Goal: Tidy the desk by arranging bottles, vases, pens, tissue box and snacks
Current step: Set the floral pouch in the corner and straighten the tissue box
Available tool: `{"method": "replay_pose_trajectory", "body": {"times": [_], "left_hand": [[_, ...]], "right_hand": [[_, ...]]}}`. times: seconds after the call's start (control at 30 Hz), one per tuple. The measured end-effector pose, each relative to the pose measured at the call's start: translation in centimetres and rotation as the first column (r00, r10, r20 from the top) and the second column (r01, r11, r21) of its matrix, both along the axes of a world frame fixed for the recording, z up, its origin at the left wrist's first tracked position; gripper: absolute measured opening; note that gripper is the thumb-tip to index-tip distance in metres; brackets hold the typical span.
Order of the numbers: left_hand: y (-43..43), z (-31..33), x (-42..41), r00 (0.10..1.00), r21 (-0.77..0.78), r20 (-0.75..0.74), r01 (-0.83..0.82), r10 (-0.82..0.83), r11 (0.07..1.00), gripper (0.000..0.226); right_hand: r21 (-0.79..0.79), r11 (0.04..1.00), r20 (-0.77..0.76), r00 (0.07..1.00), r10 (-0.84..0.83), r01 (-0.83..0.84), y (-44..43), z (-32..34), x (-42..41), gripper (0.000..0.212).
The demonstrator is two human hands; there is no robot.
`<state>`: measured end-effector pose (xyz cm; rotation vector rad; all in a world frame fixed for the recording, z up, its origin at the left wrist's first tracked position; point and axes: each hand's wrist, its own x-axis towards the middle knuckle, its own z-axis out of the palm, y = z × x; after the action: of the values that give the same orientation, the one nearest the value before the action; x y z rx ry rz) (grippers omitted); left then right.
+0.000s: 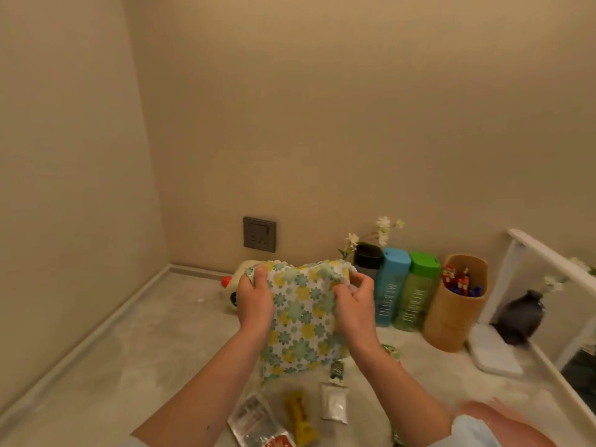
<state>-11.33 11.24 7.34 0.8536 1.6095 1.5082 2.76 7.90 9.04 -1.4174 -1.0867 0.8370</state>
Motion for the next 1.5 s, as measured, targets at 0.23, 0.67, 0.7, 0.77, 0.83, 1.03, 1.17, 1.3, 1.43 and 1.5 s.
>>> {"method": "replay_pose_trajectory", "body": {"times": [0.23, 0.67, 0.7, 0.77, 0.83, 1.03, 1.17, 1.3, 1.43, 1.5], "left_hand": [[2.0, -1.5, -7.8, 0.993, 0.067, -0.075, -0.082, 0.087, 0.994, 0.047], [8.6, -2.6, -20.8, 0.970, 0.113, -0.183, -0.142, 0.161, 0.983, 0.048], [9.4, -2.3, -21.7, 0.969, 0.125, -0.182, -0.145, 0.166, 0.982, 0.045], [10.7, -1.3, -22.9, 0.971, 0.154, -0.177, -0.133, 0.160, 0.979, 0.037], [12.1, -0.4, -24.0, 0.974, 0.176, -0.168, -0.124, 0.154, 0.976, 0.031], [17.1, 0.6, -26.9, 0.975, 0.175, -0.179, -0.099, 0.131, 0.980, 0.026], [19.8, -0.4, -27.5, 0.975, 0.151, -0.178, -0.110, 0.136, 0.982, 0.028], [21.3, -2.2, -27.3, 0.981, 0.125, -0.164, -0.084, 0.104, 0.989, 0.026], [22.2, -2.8, -27.0, 0.991, 0.119, -0.103, -0.068, 0.081, 0.991, 0.030], [22.6, -3.3, -26.8, 0.996, 0.100, -0.053, -0.070, 0.075, 0.993, 0.030]], "right_hand": [[-0.162, 0.985, -0.095, 0.995, 0.039, -0.054, 4.1, -1.3, -6.1, 0.044], [-0.095, 0.993, 0.178, 0.980, 0.090, -0.073, 10.3, -3.6, -18.1, 0.020], [-0.088, 0.992, 0.173, 0.979, 0.105, -0.091, 11.0, -3.4, -18.8, 0.019], [-0.063, 0.991, 0.143, 0.981, 0.129, -0.121, 12.1, -2.5, -19.8, 0.018], [-0.052, 0.987, 0.094, 0.984, 0.153, -0.149, 13.6, -1.5, -20.9, 0.018], [-0.064, 0.976, 0.013, 0.978, 0.209, -0.208, 18.1, -0.2, -23.2, 0.016], [-0.093, 0.979, 0.009, 0.983, 0.184, -0.182, 20.6, -1.1, -23.9, 0.016], [-0.134, 0.978, -0.010, 0.987, 0.163, -0.163, 22.1, -2.7, -23.7, 0.017], [-0.105, 0.985, 0.007, 0.990, 0.138, -0.137, 23.6, -3.1, -23.6, 0.018], [-0.063, 0.992, 0.052, 0.992, 0.116, -0.113, 24.1, -3.0, -23.6, 0.018]]}}
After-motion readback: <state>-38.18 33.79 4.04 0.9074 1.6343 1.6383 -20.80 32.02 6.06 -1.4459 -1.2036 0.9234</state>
